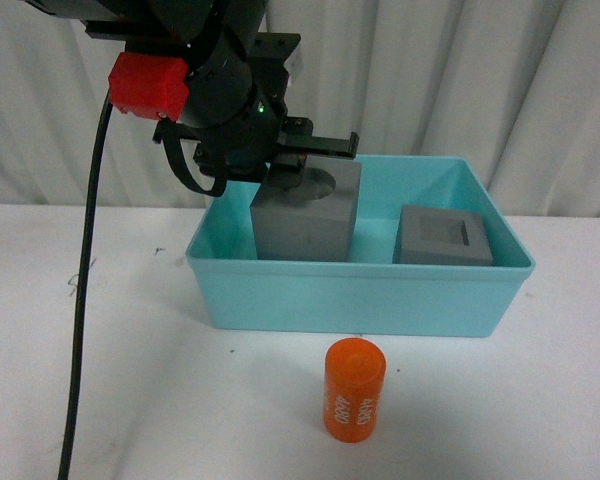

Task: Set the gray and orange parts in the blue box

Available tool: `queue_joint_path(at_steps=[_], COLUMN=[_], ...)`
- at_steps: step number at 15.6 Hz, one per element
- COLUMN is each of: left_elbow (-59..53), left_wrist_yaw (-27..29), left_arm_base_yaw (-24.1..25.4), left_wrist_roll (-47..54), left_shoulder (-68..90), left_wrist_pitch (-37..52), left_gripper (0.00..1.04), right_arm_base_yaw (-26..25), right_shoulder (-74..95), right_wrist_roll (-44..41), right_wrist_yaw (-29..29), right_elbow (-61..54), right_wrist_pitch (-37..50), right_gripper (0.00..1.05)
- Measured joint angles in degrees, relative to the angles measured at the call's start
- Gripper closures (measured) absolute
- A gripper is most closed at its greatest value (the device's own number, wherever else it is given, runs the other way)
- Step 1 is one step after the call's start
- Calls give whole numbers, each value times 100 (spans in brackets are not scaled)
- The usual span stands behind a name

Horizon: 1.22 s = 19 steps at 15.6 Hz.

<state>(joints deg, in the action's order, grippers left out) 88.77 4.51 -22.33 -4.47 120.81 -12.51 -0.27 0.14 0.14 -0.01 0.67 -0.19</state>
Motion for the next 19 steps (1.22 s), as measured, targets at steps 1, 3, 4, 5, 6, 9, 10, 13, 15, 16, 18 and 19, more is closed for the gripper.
queue_joint_path(at_steps=[1, 3, 4, 5, 6, 9, 10, 13, 15, 16, 18, 19], left_elbow=[-26, -107, -116, -116, -116, -96, -50, -28, -46, -136, -702, -1016], left_wrist_yaw=[0, 55, 140, 129, 66, -46, -57, -114, -269, -363, -623, -737], left_arm_base_yaw=[26, 245, 358, 391, 389, 356, 365, 448, 535, 590, 684, 713], left_wrist_roll=[37, 116, 175, 179, 186, 188, 186, 142, 35, -66, -140, -133], left_shoulder=[0, 0, 0, 0, 0, 0, 0, -44, -221, -485, -1303, -1705], left_wrist_pitch=[0, -57, -120, -229, -356, -422, -393, -369, -227, -81, 654, 938], left_gripper=[85, 85, 85, 85, 85, 67, 54, 33, 17, 6, 7, 7], right_arm_base_yaw=[0, 0, 0, 0, 0, 0, 0, 0, 0, 0, 0, 0], right_shoulder=[0, 0, 0, 0, 0, 0, 0, 0, 0, 0, 0, 0], right_wrist_roll=[0, 0, 0, 0, 0, 0, 0, 0, 0, 0, 0, 0], right_wrist_yaw=[0, 0, 0, 0, 0, 0, 0, 0, 0, 0, 0, 0], right_elbow=[0, 0, 0, 0, 0, 0, 0, 0, 0, 0, 0, 0], right_wrist_pitch=[0, 0, 0, 0, 0, 0, 0, 0, 0, 0, 0, 0], right_gripper=[6, 6, 6, 6, 6, 6, 6, 6, 6, 6, 6, 6])
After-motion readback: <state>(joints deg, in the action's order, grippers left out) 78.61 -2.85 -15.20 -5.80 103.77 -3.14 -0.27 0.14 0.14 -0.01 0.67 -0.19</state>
